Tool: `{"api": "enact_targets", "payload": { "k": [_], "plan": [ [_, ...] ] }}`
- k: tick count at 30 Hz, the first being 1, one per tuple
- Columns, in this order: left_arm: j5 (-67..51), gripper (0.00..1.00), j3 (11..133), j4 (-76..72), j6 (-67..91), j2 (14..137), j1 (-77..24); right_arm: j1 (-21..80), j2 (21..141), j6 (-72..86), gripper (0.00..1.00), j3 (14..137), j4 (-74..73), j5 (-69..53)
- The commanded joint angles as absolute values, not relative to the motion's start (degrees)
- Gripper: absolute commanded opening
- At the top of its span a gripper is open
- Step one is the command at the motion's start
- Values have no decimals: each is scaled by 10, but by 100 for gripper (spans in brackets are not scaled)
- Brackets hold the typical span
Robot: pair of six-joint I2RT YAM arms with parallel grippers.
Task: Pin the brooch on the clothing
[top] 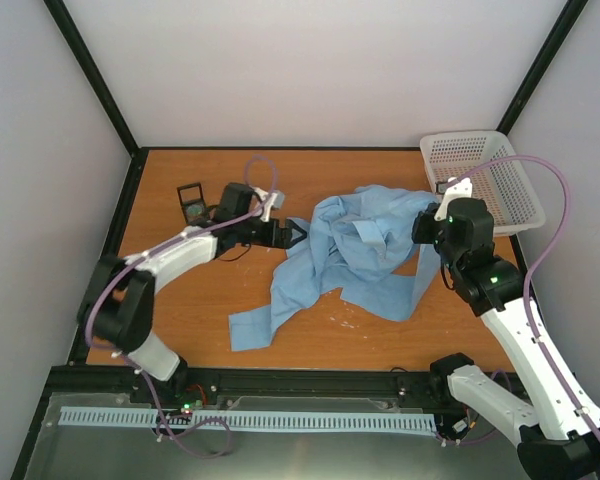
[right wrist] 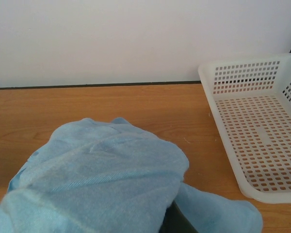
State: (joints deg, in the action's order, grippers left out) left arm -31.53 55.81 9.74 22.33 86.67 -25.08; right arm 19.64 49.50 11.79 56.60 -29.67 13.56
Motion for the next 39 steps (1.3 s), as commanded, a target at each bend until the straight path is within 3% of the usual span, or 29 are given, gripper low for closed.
{"api": "enact_targets", "payload": {
  "k": [1,4,6,7,9,10,18,23,30,32,36,39],
  "plan": [
    [-346,91,644,63,191,963,-291,197,481,102,3,566,-270,124],
    [-340,79,694,63,194,1026,-304,195,478,96,3,570,-269,121],
    [-339,65,712,60,202,1049,-304,195,475,92,3,570,-268,122],
    [-333,54,721,66,201,1059,-304,195,472,91,4,570,-265,124],
    [-296,16,746,104,192,1068,-303,194,471,85,4,574,-260,130],
    [-268,3,756,128,184,1064,-304,194,472,84,4,577,-259,134],
    [12,1,803,235,80,804,-301,193,475,22,4,678,-251,182],
    [-57,1,895,248,-36,638,-303,193,417,-33,3,723,-205,103],
    [-282,1,1012,257,-84,501,-303,193,269,-127,3,724,-113,-209],
    [-306,1,1032,253,-73,485,-303,193,256,-132,3,750,-126,-228],
    [-284,1,995,188,-40,451,-303,194,264,-100,3,796,-135,-202],
    [-126,1,961,153,-5,467,-303,194,302,-69,3,792,-121,-107]
  ]
}}
